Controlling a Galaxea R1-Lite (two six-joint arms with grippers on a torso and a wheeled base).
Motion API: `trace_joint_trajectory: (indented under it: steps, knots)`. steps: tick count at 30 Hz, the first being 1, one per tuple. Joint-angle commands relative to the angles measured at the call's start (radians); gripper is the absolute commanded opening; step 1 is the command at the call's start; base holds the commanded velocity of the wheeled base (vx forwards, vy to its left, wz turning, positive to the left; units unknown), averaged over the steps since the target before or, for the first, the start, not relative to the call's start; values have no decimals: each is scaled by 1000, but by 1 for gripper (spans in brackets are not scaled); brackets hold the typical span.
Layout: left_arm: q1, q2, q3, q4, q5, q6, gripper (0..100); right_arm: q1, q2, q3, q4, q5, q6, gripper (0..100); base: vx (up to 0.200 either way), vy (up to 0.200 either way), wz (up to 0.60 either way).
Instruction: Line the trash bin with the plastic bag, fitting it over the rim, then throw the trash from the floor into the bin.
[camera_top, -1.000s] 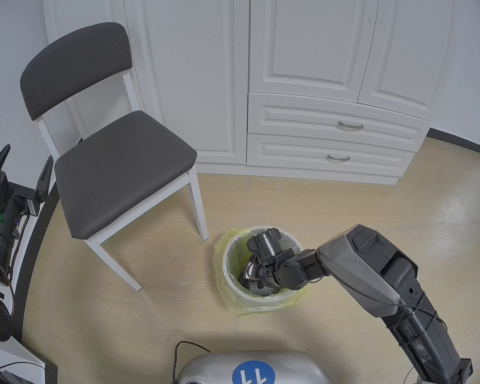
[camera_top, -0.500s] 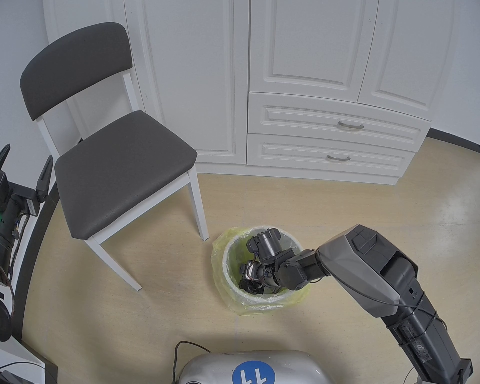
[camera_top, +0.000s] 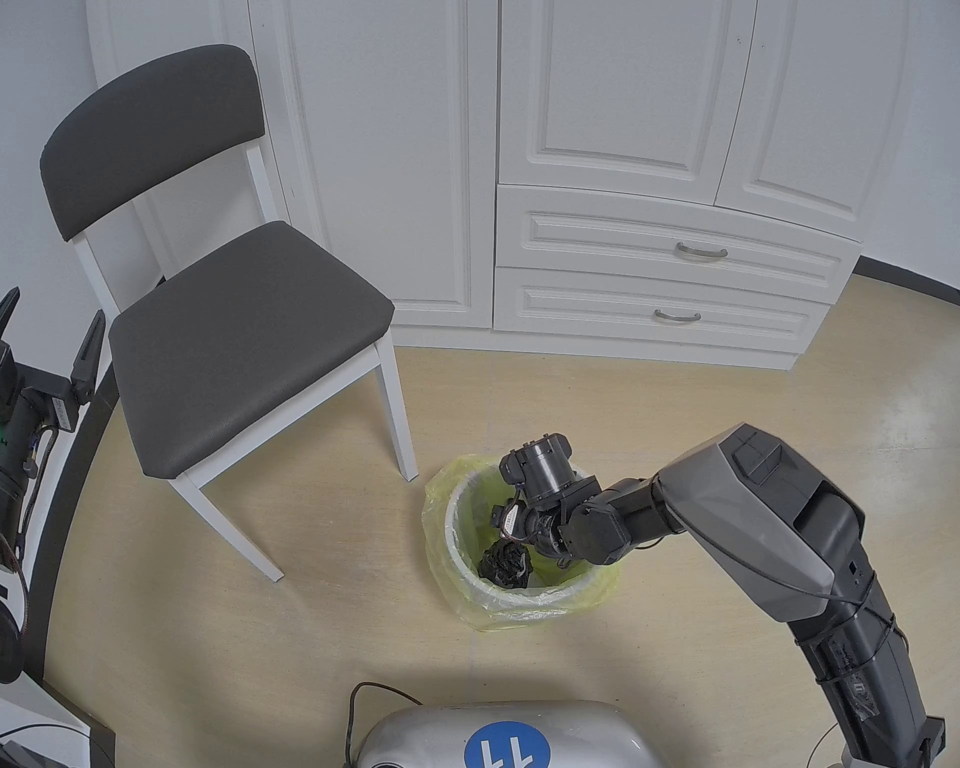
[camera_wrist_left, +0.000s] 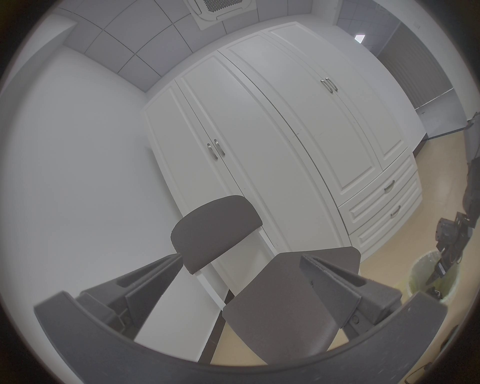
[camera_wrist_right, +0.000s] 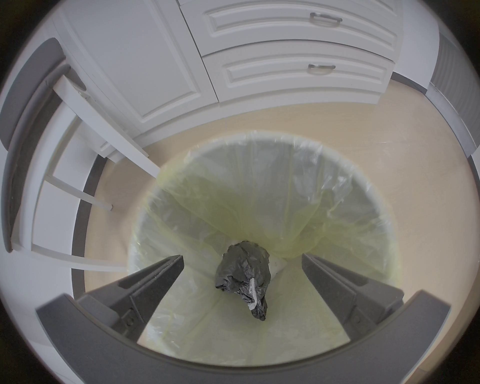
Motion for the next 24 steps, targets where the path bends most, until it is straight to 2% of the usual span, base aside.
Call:
trace_joint_trajectory:
  steps: [1,21,24]
  knots:
    - [-1,-2,0,-1,1,0,100,4,-64,31,-2,-2,0,100,0,0,0]
    - [-34,14,20,-1,1,23,100,48,-232,172,-6,-50,-21,100,0,0,0]
    - [-80,35,31,-1,4,31,100,68,-233,186,-6,-66,-23,100,0,0,0]
